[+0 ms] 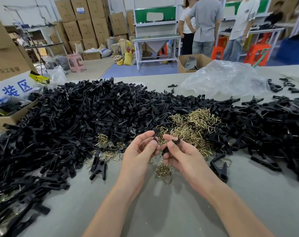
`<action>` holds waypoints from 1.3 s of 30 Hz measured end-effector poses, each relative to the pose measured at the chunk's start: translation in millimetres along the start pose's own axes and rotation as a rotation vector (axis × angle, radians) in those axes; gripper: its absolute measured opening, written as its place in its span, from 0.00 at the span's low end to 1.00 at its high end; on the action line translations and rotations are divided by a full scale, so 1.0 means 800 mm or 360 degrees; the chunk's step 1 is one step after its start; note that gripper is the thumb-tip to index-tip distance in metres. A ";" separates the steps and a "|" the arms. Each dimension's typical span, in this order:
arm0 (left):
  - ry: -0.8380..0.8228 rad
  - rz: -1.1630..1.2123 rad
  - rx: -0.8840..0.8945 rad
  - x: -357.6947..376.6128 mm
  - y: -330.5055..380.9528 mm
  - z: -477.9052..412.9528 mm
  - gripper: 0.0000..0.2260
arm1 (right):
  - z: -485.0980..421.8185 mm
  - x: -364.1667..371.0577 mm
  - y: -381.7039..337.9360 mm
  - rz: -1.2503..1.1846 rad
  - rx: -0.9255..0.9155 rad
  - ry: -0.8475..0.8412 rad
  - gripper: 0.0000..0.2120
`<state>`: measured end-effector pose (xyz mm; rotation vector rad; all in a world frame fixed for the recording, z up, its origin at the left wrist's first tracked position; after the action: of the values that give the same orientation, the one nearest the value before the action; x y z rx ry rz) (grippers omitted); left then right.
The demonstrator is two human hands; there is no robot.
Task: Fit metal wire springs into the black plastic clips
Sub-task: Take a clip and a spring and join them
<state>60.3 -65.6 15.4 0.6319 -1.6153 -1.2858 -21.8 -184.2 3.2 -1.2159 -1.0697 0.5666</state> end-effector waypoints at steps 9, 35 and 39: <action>-0.0136 -0.0589 0.0347 0.004 0.007 0.013 0.08 | 0.004 0.003 -0.012 0.0559 -0.0213 0.0086 0.19; -0.0195 -0.0620 0.0394 0.001 0.009 0.014 0.14 | 0.010 0.000 -0.016 0.0423 -0.0267 0.0073 0.14; -0.0199 -0.0743 0.0433 -0.001 0.004 0.013 0.13 | 0.011 0.002 -0.018 0.0362 -0.0277 0.0084 0.08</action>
<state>51.7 -59.3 18.3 1.1695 -1.8297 -1.4679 -31.6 -183.5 17.2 -1.5096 -0.9574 0.6212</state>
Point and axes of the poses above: each hand's wrist, its own z-axis away from the middle knuckle, its own x-axis out of the palm, y = z × x, the point moved 1 cm from there along -z, towards the middle knuckle, and after that the axes turned 4 degrees about y, right-handed, at the moved point
